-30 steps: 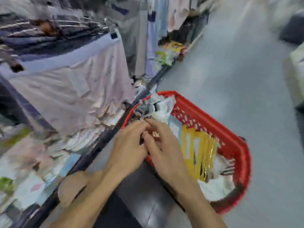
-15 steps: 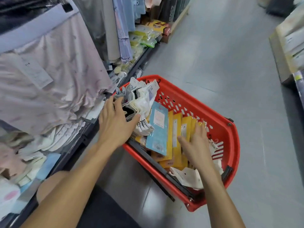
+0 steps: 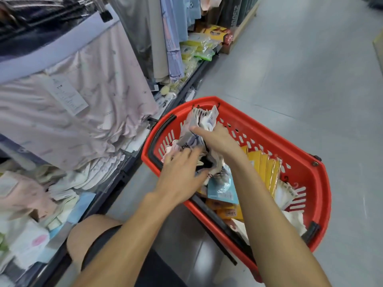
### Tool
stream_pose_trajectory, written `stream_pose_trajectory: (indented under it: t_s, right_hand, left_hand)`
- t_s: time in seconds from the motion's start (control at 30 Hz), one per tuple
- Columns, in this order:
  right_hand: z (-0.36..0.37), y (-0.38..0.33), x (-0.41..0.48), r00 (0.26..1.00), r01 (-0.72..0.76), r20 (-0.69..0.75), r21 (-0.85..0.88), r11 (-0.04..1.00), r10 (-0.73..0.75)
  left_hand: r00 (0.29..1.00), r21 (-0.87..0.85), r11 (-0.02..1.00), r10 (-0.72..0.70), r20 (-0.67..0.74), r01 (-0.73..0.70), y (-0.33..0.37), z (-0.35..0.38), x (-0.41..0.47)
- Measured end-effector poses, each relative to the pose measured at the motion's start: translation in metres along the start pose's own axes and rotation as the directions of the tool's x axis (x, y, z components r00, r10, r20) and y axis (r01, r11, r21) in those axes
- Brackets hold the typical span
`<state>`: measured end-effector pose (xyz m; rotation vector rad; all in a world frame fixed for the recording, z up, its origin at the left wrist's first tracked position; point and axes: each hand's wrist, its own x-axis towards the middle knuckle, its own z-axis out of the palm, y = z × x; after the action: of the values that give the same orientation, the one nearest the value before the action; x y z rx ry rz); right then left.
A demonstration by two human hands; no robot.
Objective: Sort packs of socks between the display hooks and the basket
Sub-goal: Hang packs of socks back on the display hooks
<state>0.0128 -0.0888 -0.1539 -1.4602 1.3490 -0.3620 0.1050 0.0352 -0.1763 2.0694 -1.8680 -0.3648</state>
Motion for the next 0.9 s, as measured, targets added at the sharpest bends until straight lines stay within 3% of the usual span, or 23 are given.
stream_pose_trajectory:
  t_s: [0.13, 0.3, 0.37, 0.43, 0.53, 0.6, 0.7, 0.8, 0.9]
  right_hand:
    - [0.004, 0.007, 0.012, 0.998, -0.06, 0.019, -0.168, 0.984, 0.064]
    - [0.002, 0.025, 0.018, 0.995, -0.095, 0.025, 0.025, 0.995, 0.095]
    - [-0.004, 0.027, 0.015, 0.998, -0.063, 0.032, 0.05, 0.997, 0.061]
    - [-0.007, 0.024, 0.005, 1.0, 0.023, 0.004, 0.049, 0.999, -0.023]
    - [-0.011, 0.003, -0.029, 0.968, 0.185, -0.156, -0.091, 0.979, -0.197]
    - [-0.007, -0.021, -0.058, 0.895, 0.347, -0.229, -0.182, 0.92, -0.383]
    - [0.021, -0.066, -0.103, 0.73, 0.559, -0.245, -0.323, 0.763, -0.638]
    - [0.067, -0.113, -0.145, 0.571, 0.692, -0.163, -0.433, 0.578, -0.805]
    - [0.112, -0.154, -0.185, 0.433, 0.828, 0.031, -0.409, 0.384, -0.901]
  left_hand:
    - [0.993, 0.045, 0.992, 0.119, 0.027, -0.12, 0.008, 0.006, -0.012]
    - [0.989, -0.104, 0.986, 0.137, 0.059, -0.131, 0.006, 0.001, -0.02]
    - [0.998, -0.309, 0.95, 0.055, 0.031, -0.043, 0.006, -0.005, -0.02]
    - [0.99, -0.533, 0.842, -0.129, -0.057, 0.079, 0.006, -0.014, -0.018]
    - [0.914, -0.7, 0.695, -0.374, -0.156, 0.165, 0.006, -0.038, -0.011]
    - [0.896, -0.768, 0.619, -0.418, -0.15, 0.161, 0.009, -0.063, -0.01]
    - [0.902, -0.876, 0.476, -0.409, -0.141, 0.078, 0.011, -0.111, -0.018]
    - [0.862, -0.921, 0.383, -0.439, -0.253, -0.075, -0.002, -0.164, -0.044]
    - [0.758, -0.934, 0.299, -0.559, -0.337, -0.194, -0.03, -0.217, -0.092]
